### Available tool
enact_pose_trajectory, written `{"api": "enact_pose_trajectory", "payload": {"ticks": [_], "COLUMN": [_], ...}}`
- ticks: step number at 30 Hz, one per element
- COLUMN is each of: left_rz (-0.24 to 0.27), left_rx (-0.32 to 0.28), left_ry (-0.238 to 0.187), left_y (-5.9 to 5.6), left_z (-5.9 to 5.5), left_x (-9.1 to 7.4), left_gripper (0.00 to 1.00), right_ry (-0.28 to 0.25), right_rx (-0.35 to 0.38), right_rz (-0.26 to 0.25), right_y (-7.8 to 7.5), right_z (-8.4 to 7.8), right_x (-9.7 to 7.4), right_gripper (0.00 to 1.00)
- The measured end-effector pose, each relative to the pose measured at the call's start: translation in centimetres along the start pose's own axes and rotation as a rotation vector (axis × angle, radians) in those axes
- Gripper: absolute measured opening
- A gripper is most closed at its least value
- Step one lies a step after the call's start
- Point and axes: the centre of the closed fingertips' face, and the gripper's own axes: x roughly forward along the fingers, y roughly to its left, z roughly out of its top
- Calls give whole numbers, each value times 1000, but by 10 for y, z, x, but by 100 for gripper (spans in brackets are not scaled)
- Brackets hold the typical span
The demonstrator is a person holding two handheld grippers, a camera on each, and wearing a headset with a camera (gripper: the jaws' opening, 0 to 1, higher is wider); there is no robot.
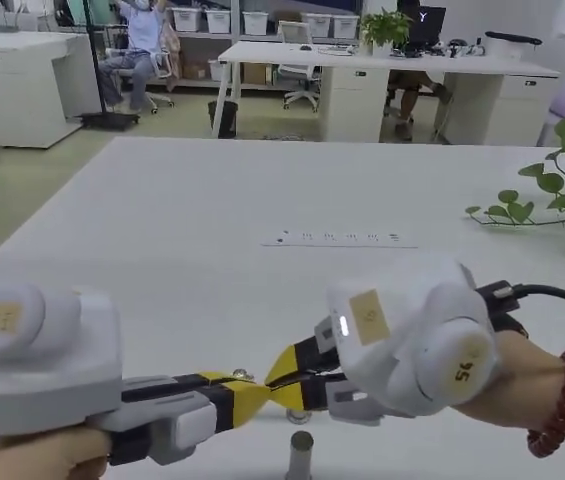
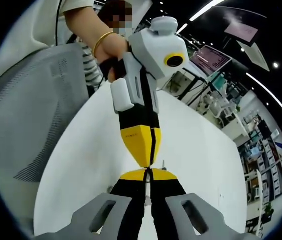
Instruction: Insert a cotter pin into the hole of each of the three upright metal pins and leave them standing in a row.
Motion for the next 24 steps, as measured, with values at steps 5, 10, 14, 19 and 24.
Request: {"api": "enact_pose_trajectory", "payload": {"ticks": [5, 10, 14, 19, 24], "left_rz": [4, 3, 6, 9, 27], "left_rx": [-13, -15, -39, -32, 6], "left_ry": [5, 0, -6, -7, -4], "left_y": [1, 2, 2, 2, 5], "left_z": [-2, -3, -3, -3, -4], "left_x": [0, -2, -2, -3, -6], "left_gripper": [2, 1, 1, 0, 0], "right_ry": [3, 0, -1, -42, -99], "right_rx": [-9, -9, 9, 124, 280], "right_rz": [1, 6, 7, 23, 40], "right_y": [1, 2, 2, 2, 0], "right_z": [1, 1, 2, 3, 3], "right_x": [1, 1, 2, 2, -2], "right_gripper": [2, 2, 3, 4, 8]}}
